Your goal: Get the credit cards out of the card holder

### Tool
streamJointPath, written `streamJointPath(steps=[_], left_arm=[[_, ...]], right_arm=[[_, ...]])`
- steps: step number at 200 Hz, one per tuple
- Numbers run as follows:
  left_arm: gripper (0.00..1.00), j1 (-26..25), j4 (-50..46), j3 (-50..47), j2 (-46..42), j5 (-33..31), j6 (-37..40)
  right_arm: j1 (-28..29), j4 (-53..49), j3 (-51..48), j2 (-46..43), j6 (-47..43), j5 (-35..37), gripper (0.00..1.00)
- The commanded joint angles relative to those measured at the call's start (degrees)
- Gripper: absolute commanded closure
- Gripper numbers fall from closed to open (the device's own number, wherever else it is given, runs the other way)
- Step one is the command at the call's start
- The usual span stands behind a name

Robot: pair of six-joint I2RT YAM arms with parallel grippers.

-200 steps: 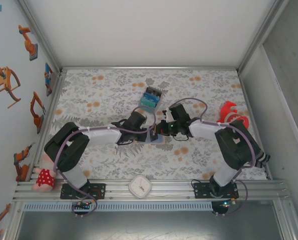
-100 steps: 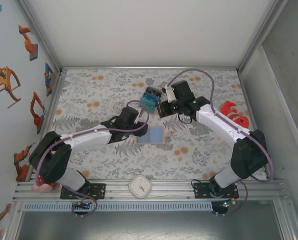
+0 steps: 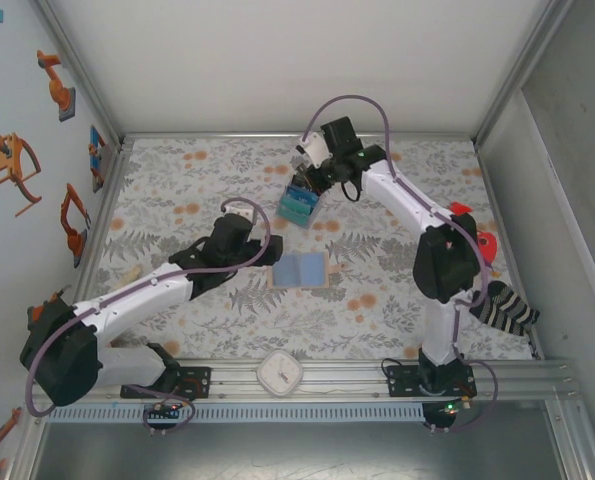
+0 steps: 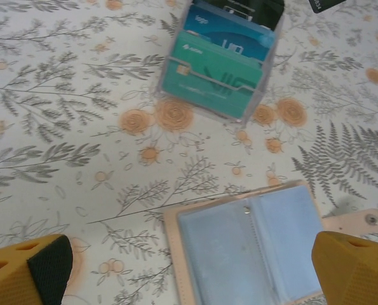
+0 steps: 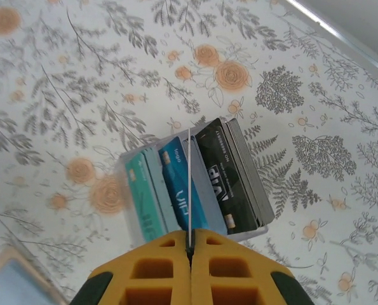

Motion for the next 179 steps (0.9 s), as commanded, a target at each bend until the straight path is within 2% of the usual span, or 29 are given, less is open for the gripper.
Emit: streamJointPath(steps=[1, 89, 179], left_arm=[[0.03, 0.5, -2.1, -1.6, -0.8, -3.6, -1.2], [0.03, 0.9, 0.0, -3.3, -3.2, -5.1, -1.4], [0.03, 1.8, 0.3, -3.8, -5.0, -5.0, -1.1]], right_arm=[[-0.5, -5.0, 6.6, 3.5, -6.2, -0.1, 1.00], [-1.9, -11.5, 20.3, 14.9, -11.5, -0.3, 1.00], [-2.1, -17.1, 28.5, 23.0, -13.9, 0.9, 1.00]])
